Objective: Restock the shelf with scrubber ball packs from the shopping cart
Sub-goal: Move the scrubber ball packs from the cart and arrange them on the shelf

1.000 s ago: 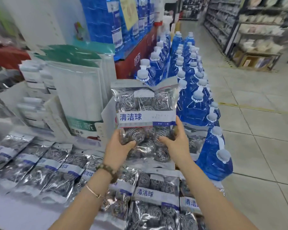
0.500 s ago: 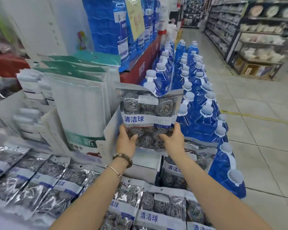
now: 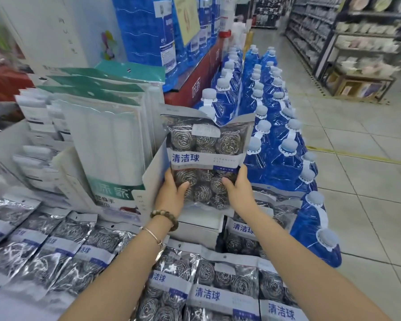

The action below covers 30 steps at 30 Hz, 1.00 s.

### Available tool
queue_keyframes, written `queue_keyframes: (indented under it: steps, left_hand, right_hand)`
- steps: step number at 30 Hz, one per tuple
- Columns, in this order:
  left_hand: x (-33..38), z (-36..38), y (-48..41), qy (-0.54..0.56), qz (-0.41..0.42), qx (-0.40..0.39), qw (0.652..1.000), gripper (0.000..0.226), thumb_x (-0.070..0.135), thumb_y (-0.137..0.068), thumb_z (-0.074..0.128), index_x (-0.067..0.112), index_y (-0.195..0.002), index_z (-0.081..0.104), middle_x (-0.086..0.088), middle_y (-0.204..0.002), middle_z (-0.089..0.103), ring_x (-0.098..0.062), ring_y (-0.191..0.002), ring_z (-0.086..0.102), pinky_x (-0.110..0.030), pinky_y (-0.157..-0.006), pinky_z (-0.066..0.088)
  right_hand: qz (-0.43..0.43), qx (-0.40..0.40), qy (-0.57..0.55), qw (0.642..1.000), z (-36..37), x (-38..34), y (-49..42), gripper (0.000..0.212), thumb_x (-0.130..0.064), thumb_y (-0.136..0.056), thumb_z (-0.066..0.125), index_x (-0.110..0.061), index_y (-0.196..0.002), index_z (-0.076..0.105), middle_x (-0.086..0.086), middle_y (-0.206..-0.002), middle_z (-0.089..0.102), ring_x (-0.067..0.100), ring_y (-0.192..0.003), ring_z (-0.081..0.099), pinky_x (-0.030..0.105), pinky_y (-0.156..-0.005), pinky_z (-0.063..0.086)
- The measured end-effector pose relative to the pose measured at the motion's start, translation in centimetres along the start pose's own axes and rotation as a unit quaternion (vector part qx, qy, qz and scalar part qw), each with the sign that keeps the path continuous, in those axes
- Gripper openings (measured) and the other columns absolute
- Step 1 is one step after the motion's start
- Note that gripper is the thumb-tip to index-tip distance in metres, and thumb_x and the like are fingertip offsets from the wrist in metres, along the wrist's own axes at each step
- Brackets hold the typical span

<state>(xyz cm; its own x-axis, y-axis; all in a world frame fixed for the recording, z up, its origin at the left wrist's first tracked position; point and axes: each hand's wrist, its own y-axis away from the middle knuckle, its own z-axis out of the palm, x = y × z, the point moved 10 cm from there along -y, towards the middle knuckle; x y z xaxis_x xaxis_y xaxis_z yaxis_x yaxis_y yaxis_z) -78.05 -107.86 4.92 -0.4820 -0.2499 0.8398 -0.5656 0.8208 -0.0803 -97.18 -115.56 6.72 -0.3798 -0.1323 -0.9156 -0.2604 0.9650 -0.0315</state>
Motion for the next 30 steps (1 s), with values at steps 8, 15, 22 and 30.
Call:
queue_keyframes:
  steps: [8, 15, 22, 30]
  left_hand:
    - [0.1, -0.6, 0.7, 0.041, -0.009, 0.009, 0.999, 0.064, 0.019, -0.087, 0.059, 0.020, -0.140, 0.024, -0.002, -0.133, 0.052, -0.023, -0.116, 0.054, -0.035, -0.093, 0.045]
    - [1.0, -1.9, 2.0, 0.047, 0.031, 0.044, 0.997, 0.065, 0.015, -0.085, 0.061, 0.020, -0.139, 0.026, -0.001, -0.136, 0.048, -0.020, -0.118, 0.052, -0.037, -0.097, 0.045]
    - [3.0, -4.1, 4.9, 0.016, 0.081, 0.088, 0.993, 0.041, 0.014, -0.090, 0.050, 0.016, -0.130, 0.042, 0.002, -0.119, 0.047, -0.014, -0.109, 0.050, -0.031, -0.091, 0.044]
    - [1.0, -6.9, 10.9, 0.073, 0.026, 0.125, 0.989, 0.021, 0.016, -0.093, 0.048, 0.022, -0.112, 0.051, 0.006, -0.113, 0.055, -0.006, -0.091, 0.053, -0.026, -0.074, 0.049]
  right_hand:
    - [0.024, 0.021, -0.024, 0.999, -0.6, 0.0, 0.3, 0.062, -0.013, -0.090, 0.059, -0.016, -0.141, 0.025, -0.003, -0.122, 0.051, 0.014, -0.102, 0.048, 0.027, -0.086, 0.037]
    - [0.016, 0.045, -0.030, 0.998, -1.3, -0.9, 1.0, 0.065, -0.006, -0.082, 0.068, -0.017, -0.136, 0.033, -0.010, -0.113, 0.048, 0.007, -0.103, 0.046, 0.022, -0.088, 0.035]
    - [0.017, 0.084, -0.015, 0.996, -3.4, -2.0, 2.1, 0.077, -0.009, -0.084, 0.066, -0.016, -0.147, 0.021, 0.003, -0.140, 0.042, 0.020, -0.128, 0.042, 0.033, -0.101, 0.038]
    - [-0.076, 0.049, 0.031, 0.995, -2.3, -2.5, 8.5, 0.066, -0.013, -0.086, 0.064, -0.018, -0.143, 0.031, 0.000, -0.139, 0.042, 0.011, -0.124, 0.039, 0.025, -0.100, 0.031]
